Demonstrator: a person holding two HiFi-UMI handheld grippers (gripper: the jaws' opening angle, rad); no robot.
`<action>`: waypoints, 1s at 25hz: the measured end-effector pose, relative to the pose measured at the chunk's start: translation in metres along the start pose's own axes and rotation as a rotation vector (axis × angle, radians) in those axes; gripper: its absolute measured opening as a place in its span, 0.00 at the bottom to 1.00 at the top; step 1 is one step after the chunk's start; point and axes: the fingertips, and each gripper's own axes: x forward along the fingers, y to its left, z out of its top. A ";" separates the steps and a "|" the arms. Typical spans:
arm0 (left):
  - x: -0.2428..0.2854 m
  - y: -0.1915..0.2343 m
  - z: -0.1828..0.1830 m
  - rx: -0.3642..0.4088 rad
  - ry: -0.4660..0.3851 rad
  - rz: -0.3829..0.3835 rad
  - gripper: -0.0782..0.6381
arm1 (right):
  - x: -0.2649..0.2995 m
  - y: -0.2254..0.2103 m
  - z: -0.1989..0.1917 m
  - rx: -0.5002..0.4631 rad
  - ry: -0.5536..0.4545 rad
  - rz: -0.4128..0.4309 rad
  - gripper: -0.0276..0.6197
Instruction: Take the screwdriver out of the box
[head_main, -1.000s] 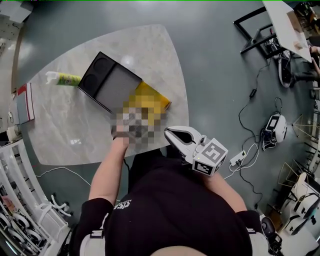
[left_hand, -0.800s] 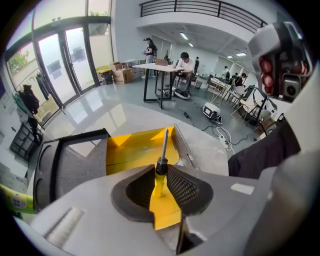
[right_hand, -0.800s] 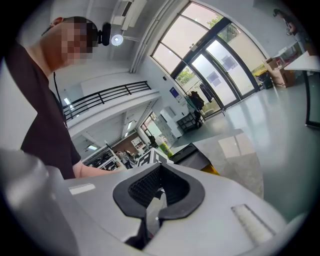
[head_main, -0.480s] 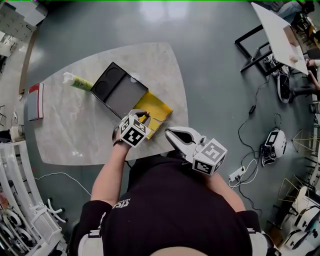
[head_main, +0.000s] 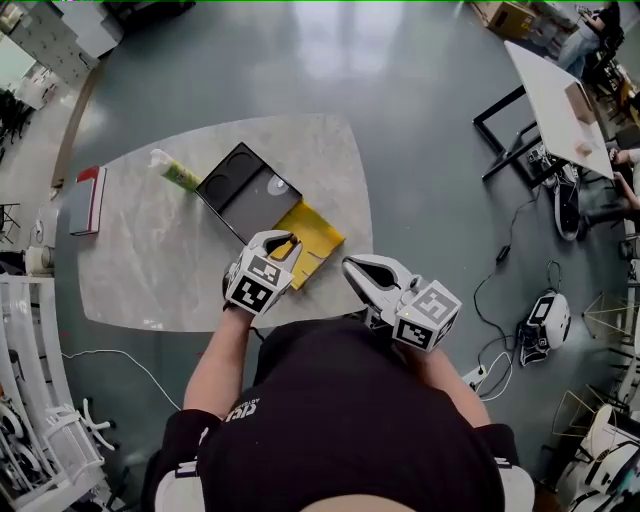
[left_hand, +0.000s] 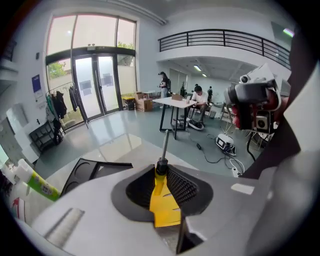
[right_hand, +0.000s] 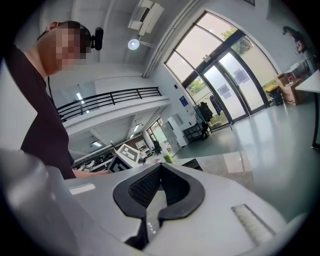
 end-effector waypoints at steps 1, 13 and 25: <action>-0.006 -0.001 0.006 -0.007 -0.022 0.012 0.21 | -0.002 0.001 0.001 -0.005 0.000 0.006 0.06; -0.070 -0.015 0.049 -0.079 -0.191 0.125 0.21 | -0.032 -0.028 0.011 -0.005 0.011 0.047 0.06; -0.163 -0.008 0.063 -0.153 -0.421 0.160 0.21 | -0.003 0.017 0.042 -0.086 -0.037 0.078 0.06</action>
